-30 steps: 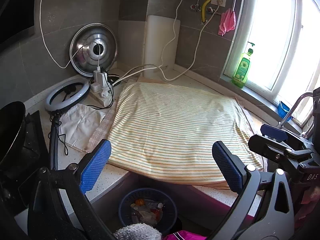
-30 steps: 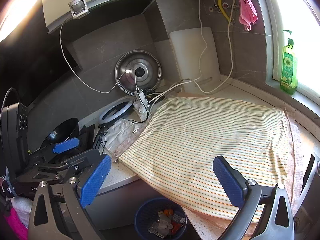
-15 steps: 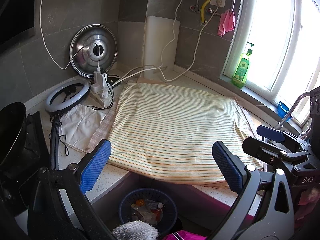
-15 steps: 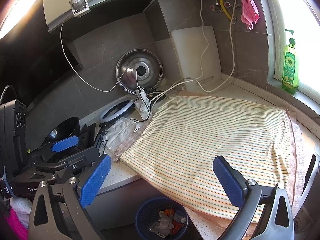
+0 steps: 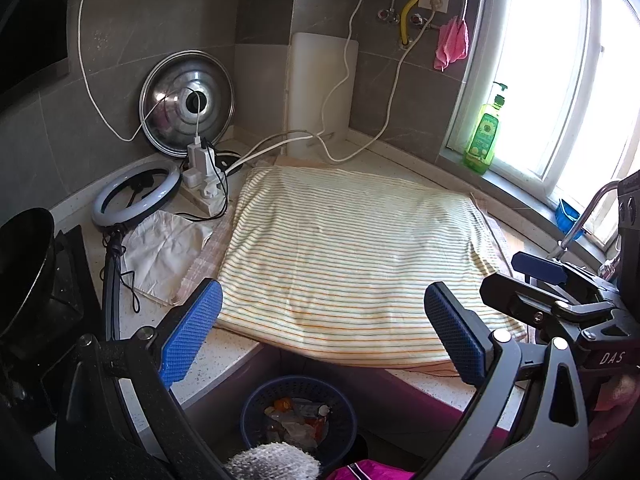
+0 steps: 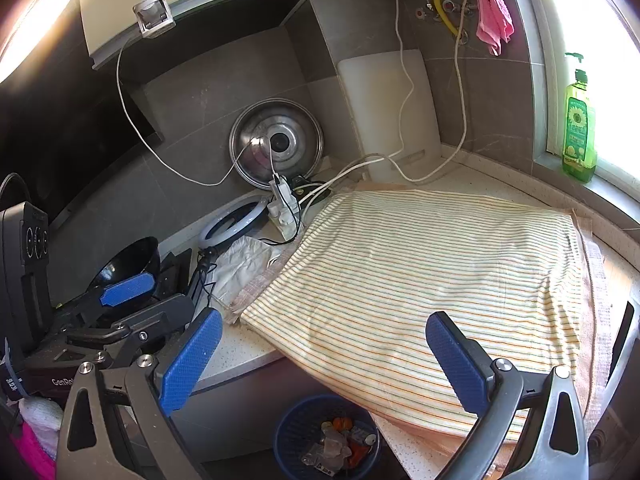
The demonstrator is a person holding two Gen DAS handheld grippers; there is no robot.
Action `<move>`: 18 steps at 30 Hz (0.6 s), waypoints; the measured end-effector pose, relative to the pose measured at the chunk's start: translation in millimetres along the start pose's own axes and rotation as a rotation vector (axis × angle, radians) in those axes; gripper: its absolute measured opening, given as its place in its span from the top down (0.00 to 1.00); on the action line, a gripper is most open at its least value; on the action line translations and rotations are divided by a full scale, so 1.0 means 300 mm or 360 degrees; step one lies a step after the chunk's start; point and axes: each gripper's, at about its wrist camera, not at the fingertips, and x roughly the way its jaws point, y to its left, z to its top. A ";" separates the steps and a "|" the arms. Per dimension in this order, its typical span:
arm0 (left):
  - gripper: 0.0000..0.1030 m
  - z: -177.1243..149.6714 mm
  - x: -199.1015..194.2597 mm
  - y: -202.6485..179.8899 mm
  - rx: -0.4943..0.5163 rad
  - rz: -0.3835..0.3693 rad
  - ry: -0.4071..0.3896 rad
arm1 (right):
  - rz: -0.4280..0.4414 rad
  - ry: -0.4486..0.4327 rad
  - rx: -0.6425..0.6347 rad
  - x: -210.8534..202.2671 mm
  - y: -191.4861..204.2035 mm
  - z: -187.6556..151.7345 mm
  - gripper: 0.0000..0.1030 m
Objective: Collect trash
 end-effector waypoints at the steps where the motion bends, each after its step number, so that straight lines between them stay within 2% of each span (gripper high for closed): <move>1: 0.01 0.001 -0.001 -0.003 0.0007 0.0006 0.0000 | 0.0001 0.0001 0.0001 0.000 0.000 -0.001 0.00; 18: 0.01 0.005 -0.012 -0.002 0.0026 -0.0013 -0.0017 | -0.0008 0.0013 0.0047 0.006 -0.012 -0.008 0.00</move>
